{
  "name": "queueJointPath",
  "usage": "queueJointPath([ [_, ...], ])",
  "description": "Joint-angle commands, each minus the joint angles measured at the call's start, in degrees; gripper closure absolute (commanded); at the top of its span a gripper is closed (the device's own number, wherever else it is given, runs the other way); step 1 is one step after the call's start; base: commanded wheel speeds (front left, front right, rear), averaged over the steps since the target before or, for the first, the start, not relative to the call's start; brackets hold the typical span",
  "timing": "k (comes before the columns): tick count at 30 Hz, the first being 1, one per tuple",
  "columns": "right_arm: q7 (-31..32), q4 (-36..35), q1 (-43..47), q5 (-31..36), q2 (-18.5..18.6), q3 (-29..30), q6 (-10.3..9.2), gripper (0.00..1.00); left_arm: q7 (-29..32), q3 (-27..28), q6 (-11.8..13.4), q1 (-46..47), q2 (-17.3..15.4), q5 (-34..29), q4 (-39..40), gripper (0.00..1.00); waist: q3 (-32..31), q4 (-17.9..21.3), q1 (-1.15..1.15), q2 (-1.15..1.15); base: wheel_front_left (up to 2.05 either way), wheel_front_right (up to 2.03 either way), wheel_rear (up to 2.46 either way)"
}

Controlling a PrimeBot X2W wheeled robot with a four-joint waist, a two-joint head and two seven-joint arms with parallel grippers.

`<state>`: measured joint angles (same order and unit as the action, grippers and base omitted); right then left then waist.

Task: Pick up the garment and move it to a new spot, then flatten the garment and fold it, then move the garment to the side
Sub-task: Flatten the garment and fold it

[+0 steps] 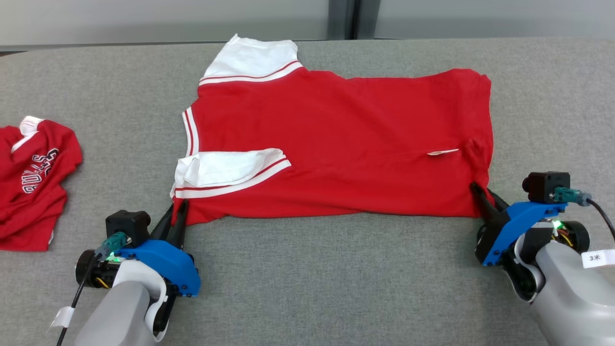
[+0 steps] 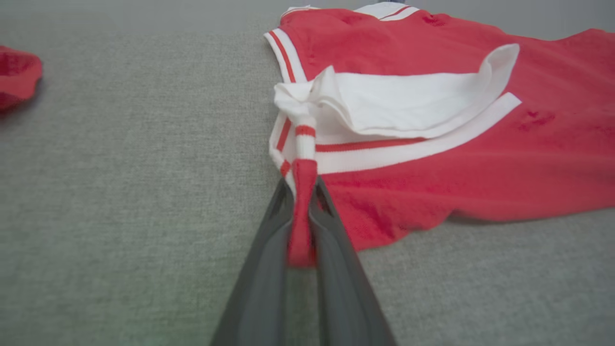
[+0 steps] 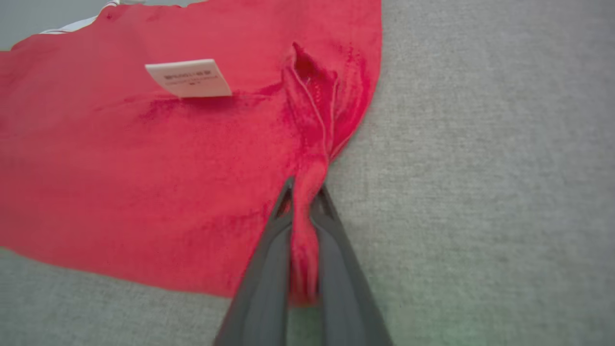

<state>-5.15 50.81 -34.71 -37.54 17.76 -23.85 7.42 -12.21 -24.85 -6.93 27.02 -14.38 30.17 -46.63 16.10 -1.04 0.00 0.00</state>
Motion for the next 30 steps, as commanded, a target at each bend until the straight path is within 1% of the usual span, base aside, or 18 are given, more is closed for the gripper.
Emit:
queueJointPath([
  [1, -0.1, 0.3, 0.6, -0.3, -0.3, -0.5, 0.13, 1.0, -0.4, 0.1, 0.1, 0.4, -0.4, 0.1, -0.5, 1.0, -0.3, 0.0, 0.0, 0.0, 0.0, 0.0, 0.0],
  [8, -2.4, -1.3, 3.6, -4.1, 0.8, -1.4, 0.08, 1.0, -2.1, 1.2, 0.2, -2.4, -0.4, 1.1, 1.3, 1.0, -4.2, -0.1, 0.0, 0.0, 0.0, 0.0, 0.0],
  [13, -3.8, -4.7, 8.5, -6.8, 2.3, -1.7, 0.07, 1.0, -2.5, 1.7, 1.8, -8.6, -0.5, 2.0, 6.2, 1.0, -7.5, -0.2, 0.0, 0.0, 0.0, 0.0, 0.0],
  [16, -4.2, -7.6, 12.7, -8.1, 3.0, -1.3, 0.07, 1.0, -1.2, 1.7, 4.0, -13.6, -1.5, 2.3, 10.4, 1.0, -8.9, -0.4, 0.0, 0.0, 0.0, 0.0, 0.0],
  [21, -3.8, -13.3, 20.0, -8.5, 4.4, 0.3, 0.07, 1.0, 1.6, 2.5, 8.7, -22.9, -2.0, 3.7, 19.6, 1.0, -10.4, -0.1, 0.0, 0.0, 0.0, 0.0, 0.0],
  [26, -2.3, -18.1, 27.7, -8.3, 4.0, 4.6, 0.07, 1.0, 4.9, 1.5, 12.7, -31.5, -2.6, 4.1, 29.3, 1.0, -11.4, -0.6, 0.0, 0.0, 0.0, 0.0, 0.0],
  [29, -0.7, -20.4, 31.2, -7.3, 3.1, 7.3, 0.07, 1.0, 6.1, 1.7, 14.5, -33.7, -3.1, 4.2, 33.3, 1.0, -11.7, -0.6, 0.0, 0.0, 0.0, 0.0, 0.0],
  [30, -0.2, -21.2, 31.9, -6.6, 2.8, 8.2, 0.07, 1.0, 6.4, 1.6, 14.8, -34.2, -3.0, 4.4, 34.2, 0.82, -11.8, -0.6, 0.0, 0.0, 0.0, 0.0, 0.0],
])
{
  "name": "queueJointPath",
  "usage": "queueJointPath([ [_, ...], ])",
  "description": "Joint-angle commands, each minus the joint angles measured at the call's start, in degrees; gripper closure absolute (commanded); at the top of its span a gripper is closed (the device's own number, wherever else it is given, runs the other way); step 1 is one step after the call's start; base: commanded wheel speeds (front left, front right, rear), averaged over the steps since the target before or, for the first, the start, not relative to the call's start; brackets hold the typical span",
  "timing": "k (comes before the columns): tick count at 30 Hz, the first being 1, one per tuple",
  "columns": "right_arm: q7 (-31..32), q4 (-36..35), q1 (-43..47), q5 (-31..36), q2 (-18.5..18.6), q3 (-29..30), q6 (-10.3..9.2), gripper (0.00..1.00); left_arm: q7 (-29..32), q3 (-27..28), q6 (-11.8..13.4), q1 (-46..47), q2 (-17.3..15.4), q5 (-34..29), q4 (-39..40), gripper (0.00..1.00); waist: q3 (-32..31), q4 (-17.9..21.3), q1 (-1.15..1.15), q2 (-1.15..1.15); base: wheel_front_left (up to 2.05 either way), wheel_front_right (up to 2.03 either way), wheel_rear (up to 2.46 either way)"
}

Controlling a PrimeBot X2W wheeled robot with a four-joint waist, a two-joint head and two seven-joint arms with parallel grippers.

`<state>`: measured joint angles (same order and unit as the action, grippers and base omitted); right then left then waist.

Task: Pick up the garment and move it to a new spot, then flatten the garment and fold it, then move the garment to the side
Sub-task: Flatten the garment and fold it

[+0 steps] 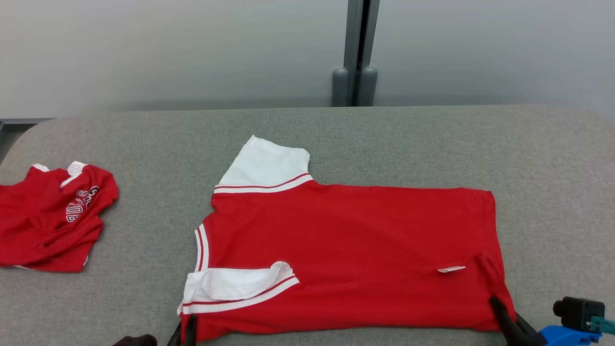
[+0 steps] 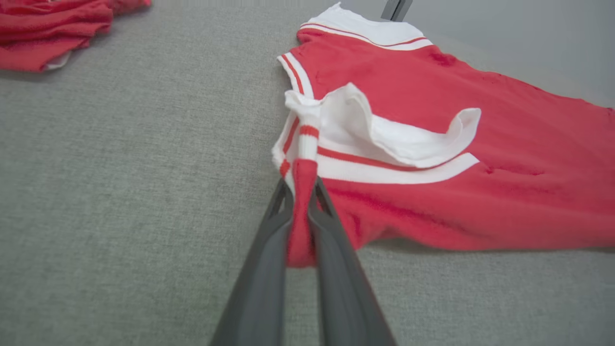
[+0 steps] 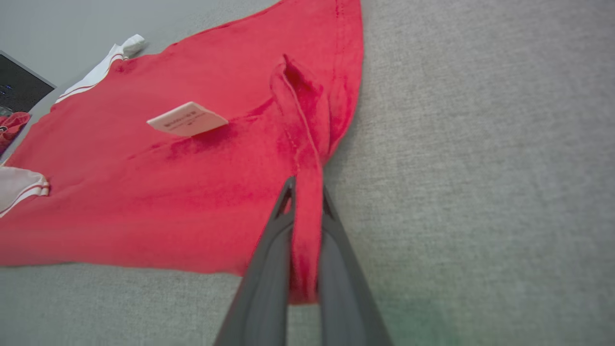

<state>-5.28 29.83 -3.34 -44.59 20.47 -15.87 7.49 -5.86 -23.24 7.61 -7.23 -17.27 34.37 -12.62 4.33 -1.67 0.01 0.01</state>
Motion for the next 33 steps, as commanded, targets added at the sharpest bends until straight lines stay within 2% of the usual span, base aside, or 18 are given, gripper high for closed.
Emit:
queueJointPath([
  [1, 0.4, -0.7, 1.0, 1.4, -0.1, 1.1, 0.01, 0.88, 0.0, 0.1, 0.6, -0.4, -0.1, 0.3, 1.1, 0.53, -0.1, 0.1, -0.01, -0.01, 0.0, 0.0, 0.0],
  [2, 0.8, -1.3, 1.4, 2.2, -0.7, 1.8, 0.01, 0.02, -0.1, 0.2, 1.0, -0.6, -0.4, -0.1, 1.6, 0.0, -0.3, 0.1, -0.01, -0.01, 0.0, 0.0, 0.0],
  [6, 1.7, -2.9, 1.6, 6.3, -2.5, 5.8, 0.01, 0.0, -1.6, 1.1, 1.5, 0.6, -0.1, -0.3, 3.4, 0.0, -0.3, 0.4, -0.01, -0.01, 0.0, 0.0, 0.0],
  [14, -2.5, -10.0, -2.2, 14.2, -6.7, 12.8, 0.01, 0.0, -8.1, 4.6, 2.5, 5.8, -0.5, -3.3, 5.8, 0.0, 0.3, 1.0, -0.01, -0.01, 0.0, 0.0, 0.0],
  [23, -7.5, -14.8, -4.2, 19.7, -10.7, 12.3, 0.02, 0.0, -9.3, 8.1, 2.2, 10.2, 0.0, -7.8, 6.1, 0.0, 0.9, 1.4, -0.01, -0.01, 0.0, 0.0, 0.0],
  [33, -9.8, -15.2, -3.3, 25.4, -12.2, 13.0, 0.01, 0.0, -9.4, 12.8, -0.6, 10.4, 1.4, -12.3, 3.2, 0.0, 1.0, 1.6, -0.01, -0.01, 0.0, 0.0, 0.0],
])
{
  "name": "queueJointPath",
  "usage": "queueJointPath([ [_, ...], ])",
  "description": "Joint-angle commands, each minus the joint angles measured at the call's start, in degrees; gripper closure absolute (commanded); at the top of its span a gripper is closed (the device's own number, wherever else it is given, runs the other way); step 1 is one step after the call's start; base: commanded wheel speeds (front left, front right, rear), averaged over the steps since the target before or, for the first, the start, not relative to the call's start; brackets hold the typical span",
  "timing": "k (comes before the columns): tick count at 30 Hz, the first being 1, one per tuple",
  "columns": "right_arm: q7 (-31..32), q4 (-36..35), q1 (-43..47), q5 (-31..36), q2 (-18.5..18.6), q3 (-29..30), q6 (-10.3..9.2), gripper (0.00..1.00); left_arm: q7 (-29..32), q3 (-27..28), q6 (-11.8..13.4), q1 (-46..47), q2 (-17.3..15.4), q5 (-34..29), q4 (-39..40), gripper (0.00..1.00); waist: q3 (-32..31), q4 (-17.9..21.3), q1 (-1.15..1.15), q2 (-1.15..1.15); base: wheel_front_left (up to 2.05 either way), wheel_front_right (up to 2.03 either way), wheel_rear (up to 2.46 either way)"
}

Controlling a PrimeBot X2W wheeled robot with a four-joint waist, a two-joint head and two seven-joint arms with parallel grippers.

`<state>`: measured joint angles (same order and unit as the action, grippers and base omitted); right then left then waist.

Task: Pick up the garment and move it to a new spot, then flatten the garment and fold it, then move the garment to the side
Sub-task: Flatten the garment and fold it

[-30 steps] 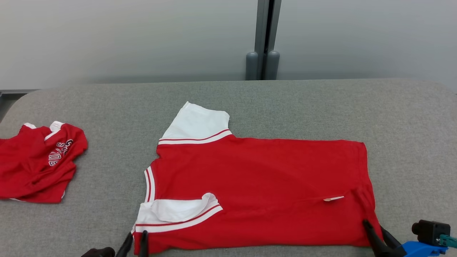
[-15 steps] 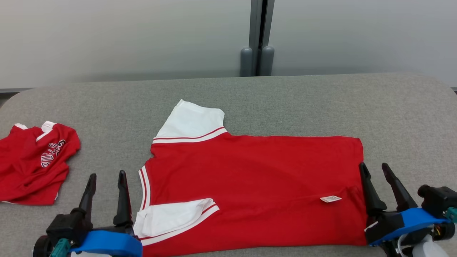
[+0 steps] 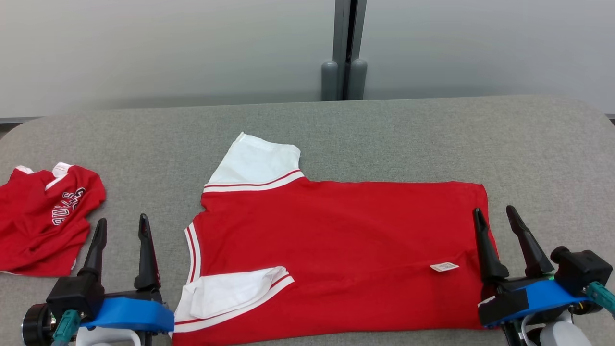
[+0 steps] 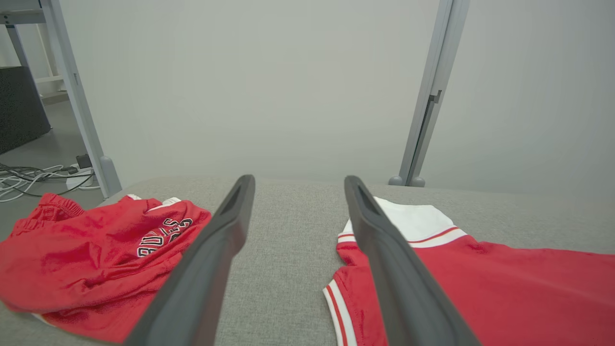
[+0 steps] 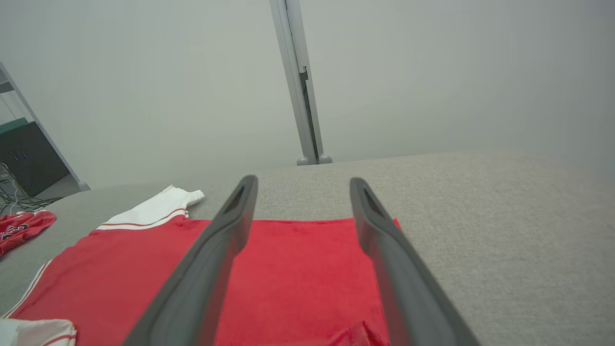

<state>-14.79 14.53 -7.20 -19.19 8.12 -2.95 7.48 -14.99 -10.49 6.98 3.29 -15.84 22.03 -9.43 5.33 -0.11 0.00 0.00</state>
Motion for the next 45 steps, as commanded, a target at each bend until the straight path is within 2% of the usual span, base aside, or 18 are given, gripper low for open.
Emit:
queueJointPath([
  [1, -0.4, 0.0, 0.7, 0.4, -0.1, 0.3, 0.03, 0.0, -0.3, 0.0, -0.4, -0.5, 0.0, -0.6, -0.1, 0.0, -0.1, -0.1, 0.0, 0.0, 0.0, 0.0, 0.0],
  [15, -0.5, -0.1, 4.0, 4.5, -2.0, 2.4, 0.02, 0.0, -0.3, 2.2, -3.9, -1.7, 2.6, -4.1, -3.3, 0.0, -0.9, -1.0, 0.0, 0.0, 0.0, 0.0, 0.0],
  [32, -0.5, 1.2, 3.9, 4.9, -2.4, 2.6, 0.03, 0.0, -0.3, 4.8, -5.9, -1.8, 4.3, -6.6, -4.3, 0.0, -1.1, -0.9, 0.0, 0.0, 0.0, 0.0, 0.0],
  [39, 1.7, 1.2, -0.4, 4.8, -1.4, 2.6, 0.02, 0.0, -0.2, 4.6, -8.6, 4.9, 1.8, -7.2, -5.6, 0.0, 0.4, -0.1, 0.0, 0.0, 0.0, 0.0, 0.0],
  [45, 5.3, 1.9, -9.4, 6.0, 1.0, 2.2, 0.02, 0.0, 3.3, 3.4, -11.7, 17.2, -1.5, -7.0, -7.4, 0.0, 4.5, 1.5, 0.0, 0.0, 0.0, 0.0, 0.0],
])
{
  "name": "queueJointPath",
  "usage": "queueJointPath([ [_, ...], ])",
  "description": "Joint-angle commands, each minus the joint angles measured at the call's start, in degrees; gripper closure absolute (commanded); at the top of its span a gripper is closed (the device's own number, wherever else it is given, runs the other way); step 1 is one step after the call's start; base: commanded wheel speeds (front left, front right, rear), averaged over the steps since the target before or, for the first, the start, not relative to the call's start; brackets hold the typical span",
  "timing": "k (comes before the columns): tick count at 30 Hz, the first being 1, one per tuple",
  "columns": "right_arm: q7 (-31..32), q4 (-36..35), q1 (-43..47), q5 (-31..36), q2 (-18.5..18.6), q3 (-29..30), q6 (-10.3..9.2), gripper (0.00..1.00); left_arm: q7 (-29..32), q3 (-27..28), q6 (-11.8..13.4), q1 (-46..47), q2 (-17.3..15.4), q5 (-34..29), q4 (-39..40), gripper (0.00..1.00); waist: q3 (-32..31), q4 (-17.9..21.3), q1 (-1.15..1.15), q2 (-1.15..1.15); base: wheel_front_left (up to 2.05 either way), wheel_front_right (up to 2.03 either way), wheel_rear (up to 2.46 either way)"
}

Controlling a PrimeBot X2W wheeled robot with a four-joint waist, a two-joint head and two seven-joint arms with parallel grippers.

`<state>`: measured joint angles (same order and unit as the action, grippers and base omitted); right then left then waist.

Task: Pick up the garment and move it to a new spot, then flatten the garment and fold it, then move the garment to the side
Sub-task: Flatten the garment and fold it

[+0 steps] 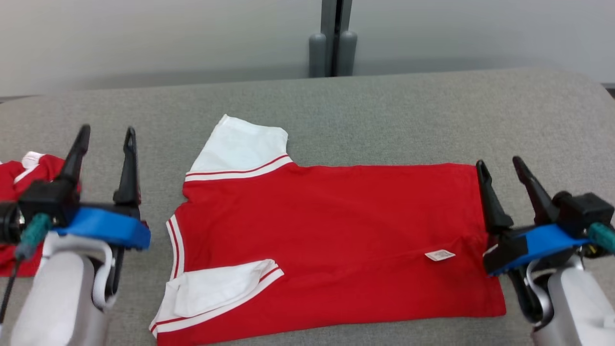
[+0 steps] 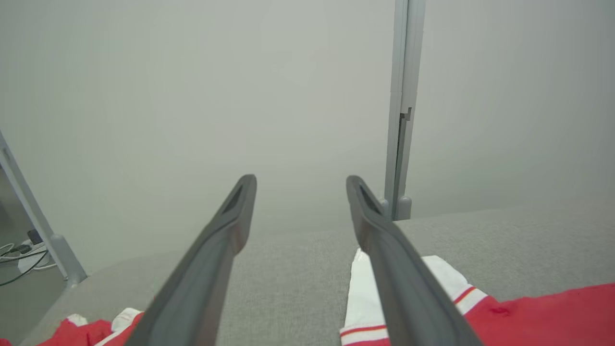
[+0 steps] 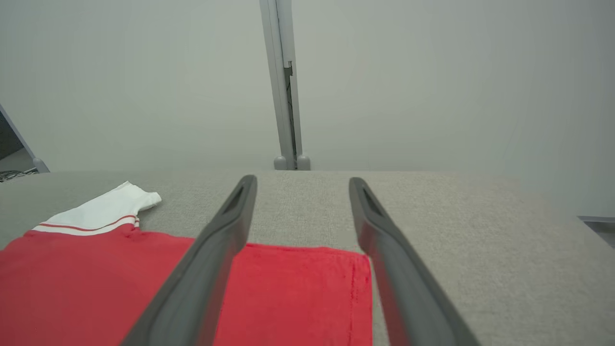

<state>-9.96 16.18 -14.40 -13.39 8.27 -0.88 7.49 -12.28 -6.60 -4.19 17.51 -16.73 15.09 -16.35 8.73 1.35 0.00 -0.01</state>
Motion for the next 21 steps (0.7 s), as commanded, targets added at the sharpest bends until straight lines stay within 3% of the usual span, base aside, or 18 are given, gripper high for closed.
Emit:
queueJointPath([
  [1, 1.3, 0.7, -3.8, 0.6, 1.4, 0.1, 0.01, 0.0, 1.7, -1.1, -1.0, 5.1, -1.0, 0.2, -1.3, 0.0, 1.9, 0.3, 0.0, 0.01, 0.0, 0.0, 0.0],
  [10, 5.9, 3.1, -17.1, 1.9, 4.8, -1.8, 0.01, 0.0, 10.9, -7.0, -3.2, 24.6, -4.0, 3.1, -8.1, 0.0, 12.0, 3.0, 0.0, 0.01, 0.0, 0.0, 0.0],
  [21, 6.5, 6.2, -23.9, 0.3, 5.7, -4.5, 0.01, 0.0, 19.8, -22.1, -3.3, 39.4, -8.6, 13.2, -18.7, 0.0, 19.7, 6.0, 0.0, 0.01, 0.0, 0.0, 0.0],
])
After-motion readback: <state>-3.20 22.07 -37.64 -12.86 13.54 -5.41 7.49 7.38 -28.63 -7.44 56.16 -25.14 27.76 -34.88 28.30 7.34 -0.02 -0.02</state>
